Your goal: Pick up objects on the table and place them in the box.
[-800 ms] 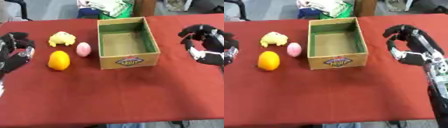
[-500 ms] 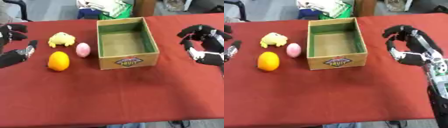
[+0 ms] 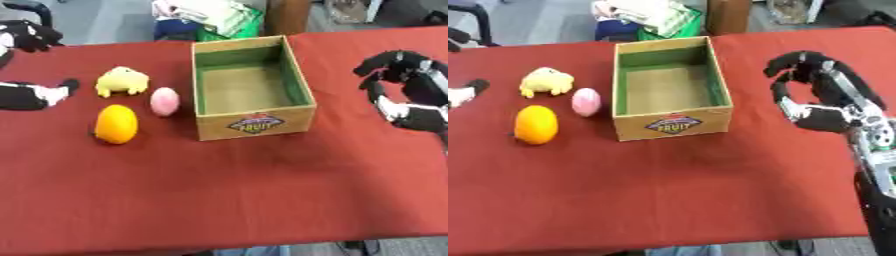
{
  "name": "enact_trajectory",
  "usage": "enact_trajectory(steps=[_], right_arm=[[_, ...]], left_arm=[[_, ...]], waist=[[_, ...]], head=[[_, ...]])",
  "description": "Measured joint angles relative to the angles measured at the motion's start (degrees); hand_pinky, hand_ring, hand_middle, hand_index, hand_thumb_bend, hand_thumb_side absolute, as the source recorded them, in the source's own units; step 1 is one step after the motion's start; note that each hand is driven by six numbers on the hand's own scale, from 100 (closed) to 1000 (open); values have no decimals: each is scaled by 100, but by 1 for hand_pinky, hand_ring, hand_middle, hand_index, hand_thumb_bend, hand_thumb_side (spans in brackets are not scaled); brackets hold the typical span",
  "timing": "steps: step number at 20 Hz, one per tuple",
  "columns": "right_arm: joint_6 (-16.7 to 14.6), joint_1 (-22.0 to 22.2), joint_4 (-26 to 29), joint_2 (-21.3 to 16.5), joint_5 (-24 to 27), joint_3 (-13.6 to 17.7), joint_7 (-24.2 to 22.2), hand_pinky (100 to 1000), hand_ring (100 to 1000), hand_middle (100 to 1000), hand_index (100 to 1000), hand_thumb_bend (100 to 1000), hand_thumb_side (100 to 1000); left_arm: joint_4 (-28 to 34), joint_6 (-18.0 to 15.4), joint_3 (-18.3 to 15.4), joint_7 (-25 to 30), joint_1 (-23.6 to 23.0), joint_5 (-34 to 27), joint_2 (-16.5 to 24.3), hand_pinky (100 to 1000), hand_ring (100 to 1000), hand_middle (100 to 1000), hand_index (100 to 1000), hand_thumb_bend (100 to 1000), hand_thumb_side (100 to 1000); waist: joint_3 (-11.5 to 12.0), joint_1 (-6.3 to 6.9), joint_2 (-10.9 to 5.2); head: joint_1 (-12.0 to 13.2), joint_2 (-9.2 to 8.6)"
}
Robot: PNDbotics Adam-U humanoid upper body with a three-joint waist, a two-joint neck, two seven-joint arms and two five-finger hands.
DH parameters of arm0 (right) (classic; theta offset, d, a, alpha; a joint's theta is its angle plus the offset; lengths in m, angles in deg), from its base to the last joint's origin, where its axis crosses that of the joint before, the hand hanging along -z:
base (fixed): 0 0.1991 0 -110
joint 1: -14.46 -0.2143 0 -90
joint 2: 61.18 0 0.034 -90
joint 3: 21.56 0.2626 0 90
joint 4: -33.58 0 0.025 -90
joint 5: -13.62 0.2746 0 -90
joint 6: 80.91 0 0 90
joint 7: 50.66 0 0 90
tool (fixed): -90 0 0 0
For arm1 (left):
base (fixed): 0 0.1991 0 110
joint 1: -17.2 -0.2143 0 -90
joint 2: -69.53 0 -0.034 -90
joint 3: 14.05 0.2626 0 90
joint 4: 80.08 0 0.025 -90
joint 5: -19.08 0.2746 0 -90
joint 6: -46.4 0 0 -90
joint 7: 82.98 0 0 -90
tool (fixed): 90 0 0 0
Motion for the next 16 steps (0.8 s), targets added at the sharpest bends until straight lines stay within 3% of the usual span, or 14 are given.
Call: enact_trajectory(steps=[9, 16], right_arm=[[4, 16, -2, 0, 17, -12, -30, 579, 742, 596, 762, 100, 184], [8, 19, -2, 2, 19, -35, -51, 579, 742, 596, 762, 100, 184]], left_arm=[[-1358, -425, 831, 832, 813, 589, -168, 754, 708, 712, 822, 548, 310], [-2097, -684, 1079, 1029, 1079, 759, -540, 752, 699, 704, 816, 556, 310]], waist=[[-49, -2, -6], [-84, -2, -7]], head=[[42, 0], [58, 0]])
